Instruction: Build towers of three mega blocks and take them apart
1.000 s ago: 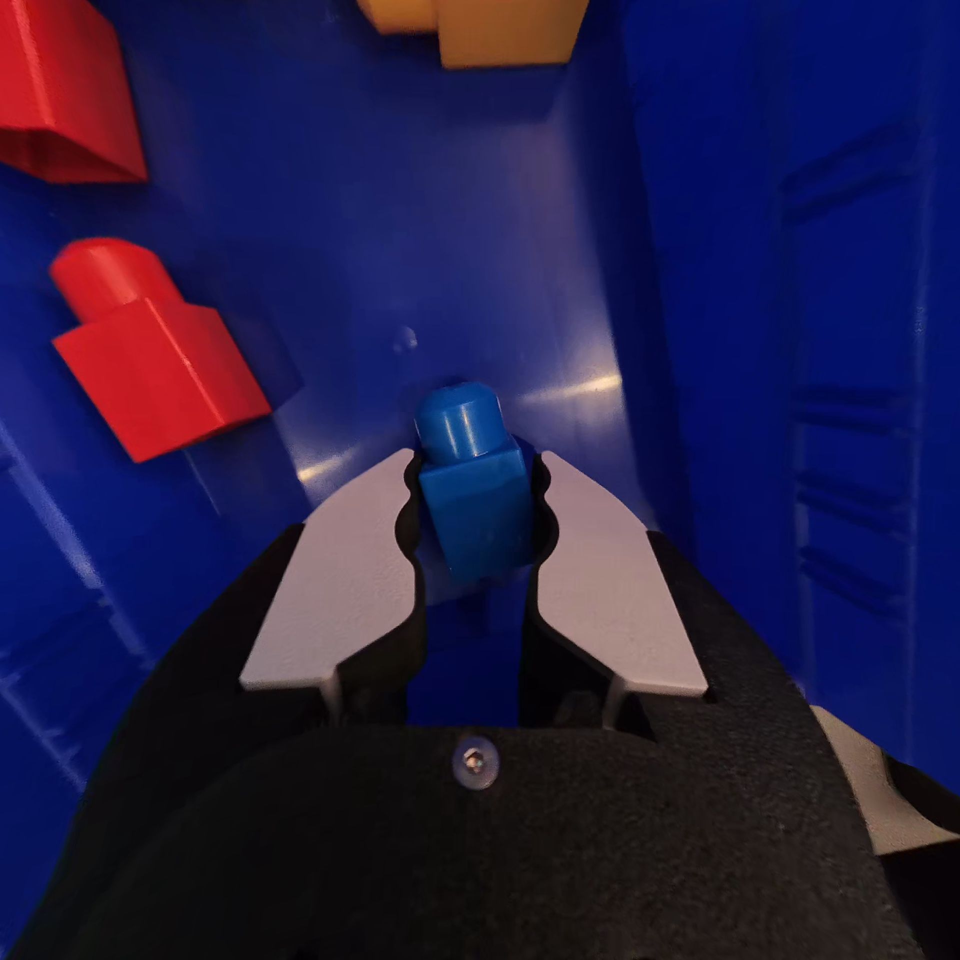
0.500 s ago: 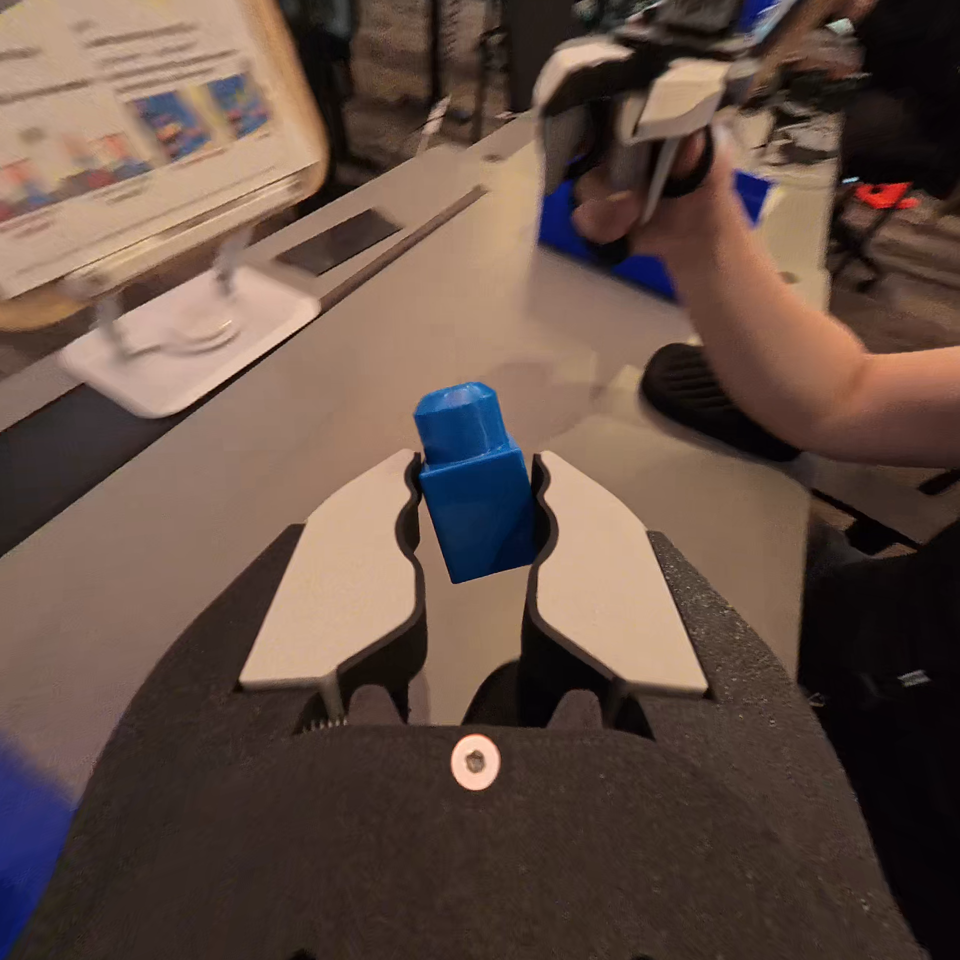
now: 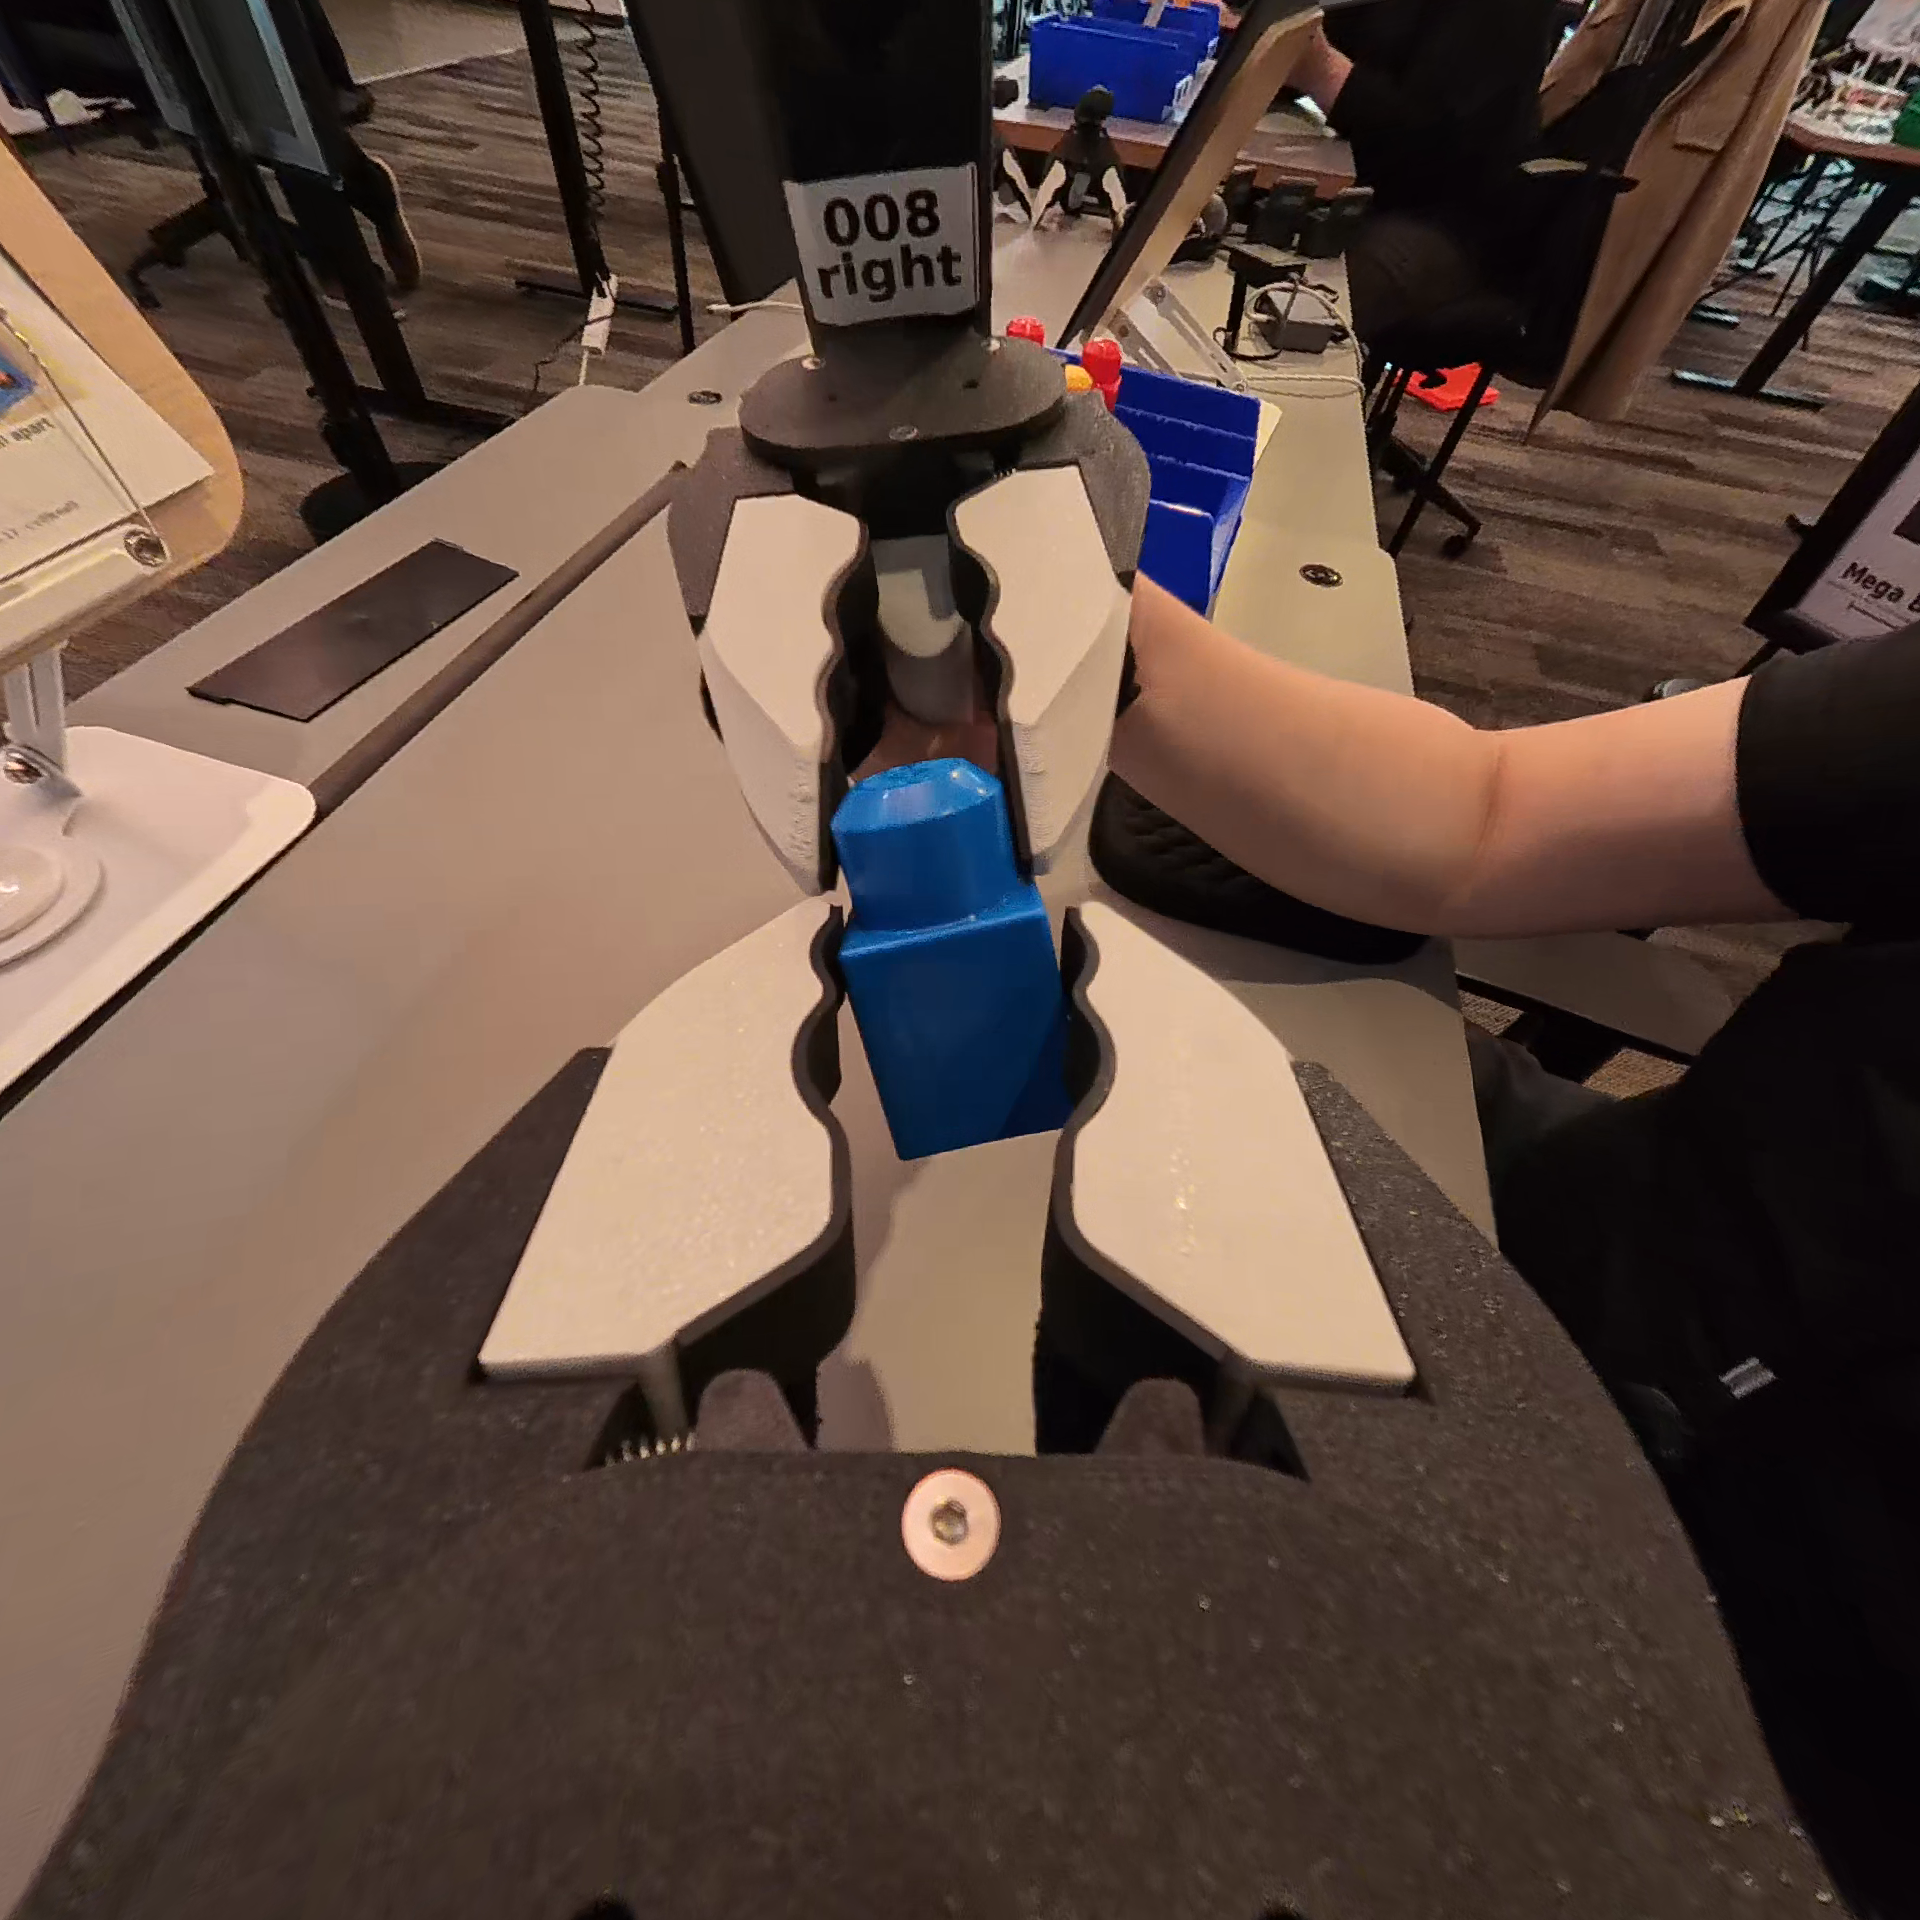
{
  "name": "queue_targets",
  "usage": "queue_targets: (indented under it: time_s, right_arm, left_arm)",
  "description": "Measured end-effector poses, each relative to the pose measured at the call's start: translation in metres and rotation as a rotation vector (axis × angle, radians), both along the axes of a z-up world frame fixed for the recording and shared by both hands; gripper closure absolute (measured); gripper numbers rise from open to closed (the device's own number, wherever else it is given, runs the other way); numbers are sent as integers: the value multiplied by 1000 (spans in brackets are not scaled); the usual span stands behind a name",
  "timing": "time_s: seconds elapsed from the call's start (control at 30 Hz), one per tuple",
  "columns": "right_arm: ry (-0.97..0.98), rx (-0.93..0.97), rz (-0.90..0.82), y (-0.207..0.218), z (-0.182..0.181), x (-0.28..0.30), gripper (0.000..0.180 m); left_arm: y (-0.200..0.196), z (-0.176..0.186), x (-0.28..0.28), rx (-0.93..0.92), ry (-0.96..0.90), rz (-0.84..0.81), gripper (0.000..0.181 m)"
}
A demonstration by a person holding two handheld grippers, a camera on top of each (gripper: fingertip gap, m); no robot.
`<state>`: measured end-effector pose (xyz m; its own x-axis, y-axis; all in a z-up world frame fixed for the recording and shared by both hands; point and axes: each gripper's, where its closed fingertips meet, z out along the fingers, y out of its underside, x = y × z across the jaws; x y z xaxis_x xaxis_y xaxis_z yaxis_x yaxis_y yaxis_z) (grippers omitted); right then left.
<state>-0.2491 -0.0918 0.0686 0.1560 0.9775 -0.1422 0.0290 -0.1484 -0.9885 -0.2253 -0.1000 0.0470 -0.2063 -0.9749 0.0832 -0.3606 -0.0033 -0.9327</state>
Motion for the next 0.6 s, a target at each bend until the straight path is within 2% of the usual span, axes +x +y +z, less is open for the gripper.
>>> queue_targets:
  time_s: [0.13,0.2,0.3,0.47,0.6]
  right_arm:
    - [-155,44,-51,7,-23,17,151]
    - [-345,33,-213,32,-59,54,152]
    - [-595,-36,-355,51,-124,117,152]
    - [-608,-89,-422,63,-167,154,151]
    - [-641,-75,-423,65,-181,156,152]
  left_arm:
    - [17,-10,-8,7,17,82,132]
    - [42,-16,-25,53,38,189,131]
    - [89,-24,-69,133,112,388,130]
    - [186,-29,-187,178,303,793,134]
    - [237,-62,-285,92,531,964,139]
